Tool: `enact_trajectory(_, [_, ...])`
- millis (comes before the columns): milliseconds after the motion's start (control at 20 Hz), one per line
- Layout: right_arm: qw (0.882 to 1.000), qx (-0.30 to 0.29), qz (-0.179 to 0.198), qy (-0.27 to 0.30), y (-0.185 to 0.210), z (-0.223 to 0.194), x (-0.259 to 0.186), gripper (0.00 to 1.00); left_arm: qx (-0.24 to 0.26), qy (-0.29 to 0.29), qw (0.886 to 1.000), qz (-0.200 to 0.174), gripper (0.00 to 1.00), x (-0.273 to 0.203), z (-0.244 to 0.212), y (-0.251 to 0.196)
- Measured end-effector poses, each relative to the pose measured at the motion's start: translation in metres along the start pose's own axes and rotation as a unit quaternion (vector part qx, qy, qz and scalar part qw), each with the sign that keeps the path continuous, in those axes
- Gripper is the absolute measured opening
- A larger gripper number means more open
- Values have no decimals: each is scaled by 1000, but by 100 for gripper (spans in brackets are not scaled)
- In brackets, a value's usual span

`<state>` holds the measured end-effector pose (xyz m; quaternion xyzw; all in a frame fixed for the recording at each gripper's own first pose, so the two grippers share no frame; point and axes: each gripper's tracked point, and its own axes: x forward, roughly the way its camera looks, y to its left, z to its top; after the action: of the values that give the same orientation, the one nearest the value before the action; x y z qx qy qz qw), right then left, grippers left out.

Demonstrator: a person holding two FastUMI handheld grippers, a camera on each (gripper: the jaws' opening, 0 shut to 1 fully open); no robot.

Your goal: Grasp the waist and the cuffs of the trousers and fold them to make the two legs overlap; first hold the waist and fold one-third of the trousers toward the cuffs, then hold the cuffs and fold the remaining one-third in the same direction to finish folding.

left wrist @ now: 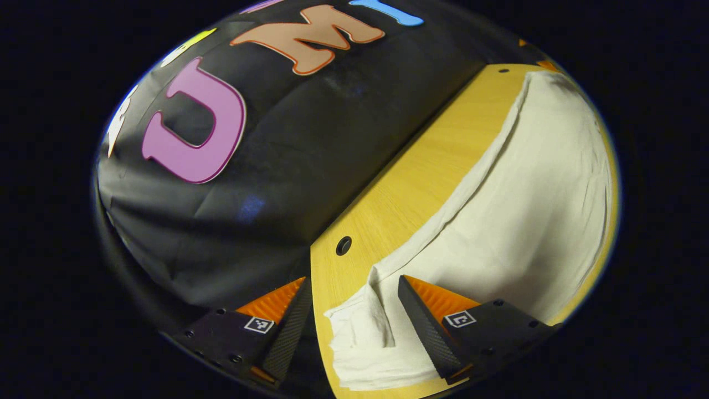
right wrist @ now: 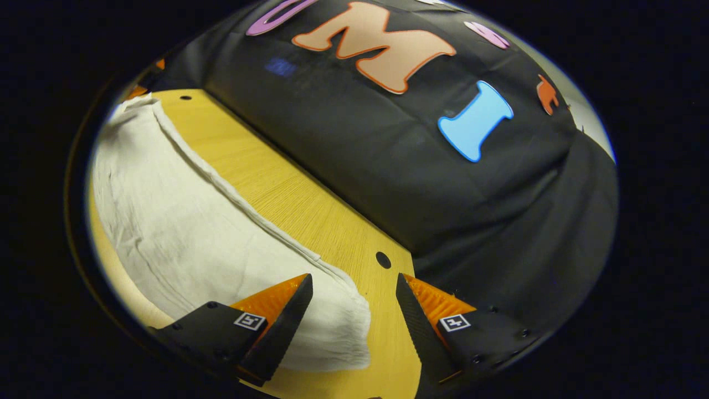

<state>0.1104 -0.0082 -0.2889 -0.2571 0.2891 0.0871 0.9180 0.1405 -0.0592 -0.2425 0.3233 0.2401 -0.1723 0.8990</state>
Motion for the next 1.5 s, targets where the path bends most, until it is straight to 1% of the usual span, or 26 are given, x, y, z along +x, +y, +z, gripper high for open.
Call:
enact_trajectory(100, [999, 45, 2, 6, -7, -12, -11, 100, -44, -7, 999, 4, 95, -19, 8, -7])
enact_trajectory(150, [997, 70, 6, 11, -9, -20, -16, 98, -65, -12, 998, 3, 95, -27, 12, -14])
enact_trajectory(300, [991, 132, 6, 24, -16, -39, -25, 98, -119, -27, 993, -5, 96, -52, 27, -27])
enact_trajectory(350, [988, 154, 5, 30, -18, -44, -24, 100, -131, -30, 991, -5, 95, -59, 32, -30])
enact_trajectory(400, [983, 178, 5, 38, -19, -50, -25, 98, -140, -33, 990, -4, 95, -65, 36, -30])
enact_trajectory(550, [967, 247, 4, 62, -22, -76, -31, 100, -161, -36, 986, -1, 95, -85, 40, -38])
enact_trajectory(750, [947, 306, 4, 100, -17, -111, -28, 100, -167, -26, 986, 0, 96, -102, 37, -48])
enact_trajectory(800, [941, 321, 5, 109, -15, -116, -27, 98, -167, -23, 986, 0, 96, -105, 37, -50])
enact_trajectory(900, [928, 351, 7, 128, -10, -129, -26, 100, -166, -21, 986, -1, 96, -112, 37, -55])
enact_trajectory(1000, [911, 384, 9, 147, -4, -141, -23, 99, -168, -19, 986, -3, 96, -116, 38, -63])
enact_trajectory(1050, [900, 405, 10, 157, 0, -146, -21, 98, -169, -19, 986, -3, 96, -119, 39, -65])
enact_trajectory(1100, [887, 431, 11, 167, 4, -150, -18, 99, -169, -19, 985, -3, 96, -120, 40, -67])
enact_trajectory(1150, [873, 456, 8, 174, 7, -153, -16, 97, -168, -18, 986, -3, 96, -123, 41, -69])
enact_trajectory(1200, [853, 489, 7, 183, 7, -156, -13, 93, -163, -16, 986, -2, 96, -125, 42, -69])
enact_trajectory(1250, [840, 508, 6, 191, 10, -158, -11, 93, -160, -16, 987, -2, 96, -125, 42, -69])
enact_trajectory(1300, [833, 521, 3, 189, 9, -157, -9, 97, -158, -14, 987, -2, 96, -127, 41, -71])
enact_trajectory(1350, [830, 526, 2, 186, 7, -159, -2, 92, -157, -12, 988, -1, 96, -129, 41, -71])
enact_trajectory(1400, [827, 529, 4, 190, 9, -157, -5, 96, -158, -12, 987, 0, 96, -127, 39, -72])
enact_trajectory(1450, [830, 525, -3, 187, 4, -158, -2, 87, -160, -11, 987, 0, 96, -128, 37, -73])
enact_trajectory(1500, [830, 522, 1, 194, 9, -161, -1, 83, -162, -11, 987, 1, 96, -129, 34, -75])
